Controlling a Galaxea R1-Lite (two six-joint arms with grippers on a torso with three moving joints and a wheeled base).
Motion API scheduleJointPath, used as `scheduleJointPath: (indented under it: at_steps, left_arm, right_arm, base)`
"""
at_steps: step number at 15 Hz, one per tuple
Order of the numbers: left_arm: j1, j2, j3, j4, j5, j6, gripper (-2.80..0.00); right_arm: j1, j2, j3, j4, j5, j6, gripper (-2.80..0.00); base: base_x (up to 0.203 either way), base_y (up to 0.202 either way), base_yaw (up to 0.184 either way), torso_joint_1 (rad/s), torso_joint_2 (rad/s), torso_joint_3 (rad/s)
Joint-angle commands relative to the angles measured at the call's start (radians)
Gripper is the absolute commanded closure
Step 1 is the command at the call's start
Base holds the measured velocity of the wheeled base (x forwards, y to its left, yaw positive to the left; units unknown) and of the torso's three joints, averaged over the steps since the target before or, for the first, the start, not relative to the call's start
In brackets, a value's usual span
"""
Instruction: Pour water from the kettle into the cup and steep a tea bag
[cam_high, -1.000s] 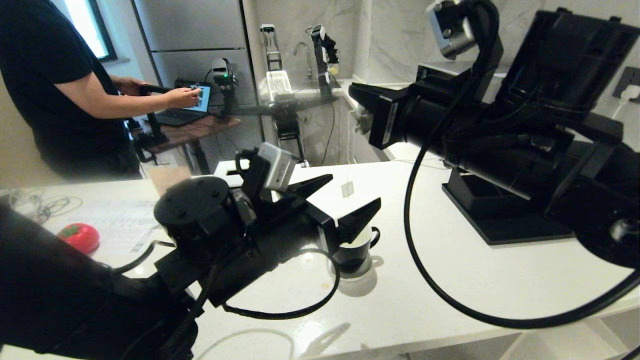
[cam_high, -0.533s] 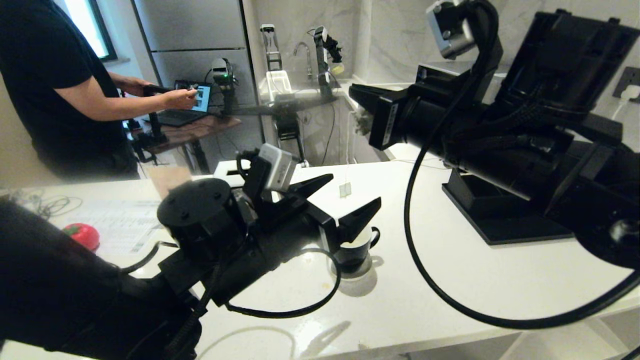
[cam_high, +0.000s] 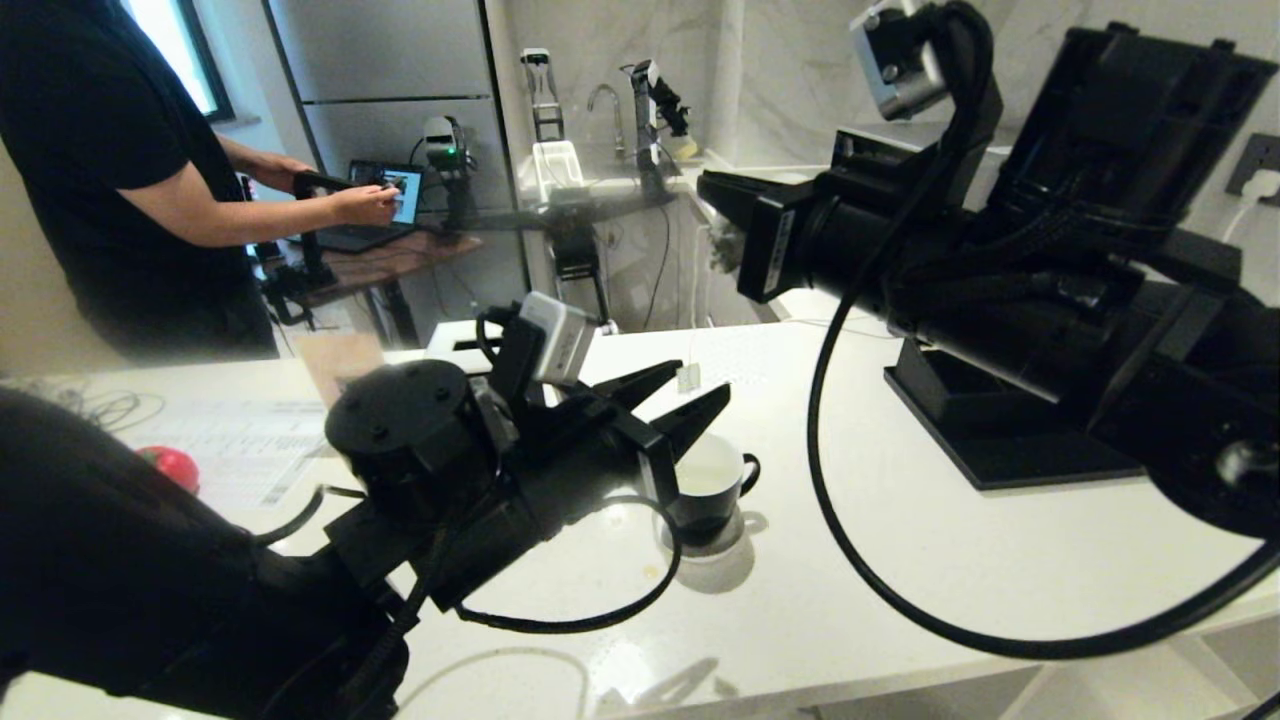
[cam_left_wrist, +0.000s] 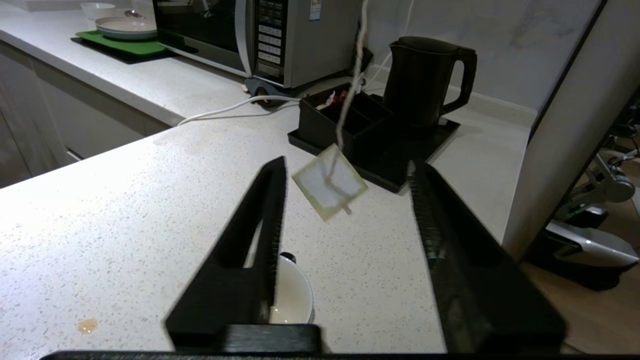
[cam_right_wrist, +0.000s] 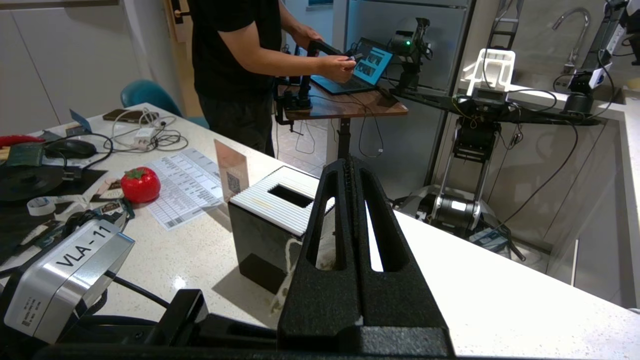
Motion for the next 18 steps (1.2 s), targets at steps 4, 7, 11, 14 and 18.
scheduleJointPath:
  at_steps: [4, 7, 11, 14, 18]
  left_arm:
    - [0.000, 0.001, 0.000, -0.008, 0.000, -0.001, 0.00]
    - [0.000, 0.001, 0.000, -0.008, 0.017, -0.001, 0.00]
    - [0.002, 0.001, 0.000, -0.008, 0.020, -0.001, 0.00]
    - [0.011, -0.001, 0.000, -0.008, 0.022, -0.001, 0.00]
    - [0.038, -0.006, -0.002, -0.009, 0.025, -0.002, 0.00]
  right_arm:
    - [0.000, 0.000, 0.001, -0.004, 0.000, -0.002, 0.00]
    - [0.000, 0.000, 0.003, -0.003, 0.000, -0.002, 0.00]
    - [0.000, 0.000, 0.001, -0.004, 0.000, -0.001, 0.00]
    - [0.000, -0.003, 0.003, -0.004, 0.000, -0.002, 0.00]
    - [0.000, -0.008, 0.029, -0.005, -0.001, -0.004, 0.00]
  base:
    - [0.000, 0.000, 0.000, 0.000, 0.00, 0.000]
    - [0.000, 0.000, 0.000, 0.000, 0.00, 0.000]
    - [0.000, 0.000, 0.000, 0.000, 0.00, 0.000]
    - [0.000, 0.000, 0.000, 0.000, 0.00, 0.000]
    - [0.000, 0.000, 0.000, 0.000, 0.00, 0.000]
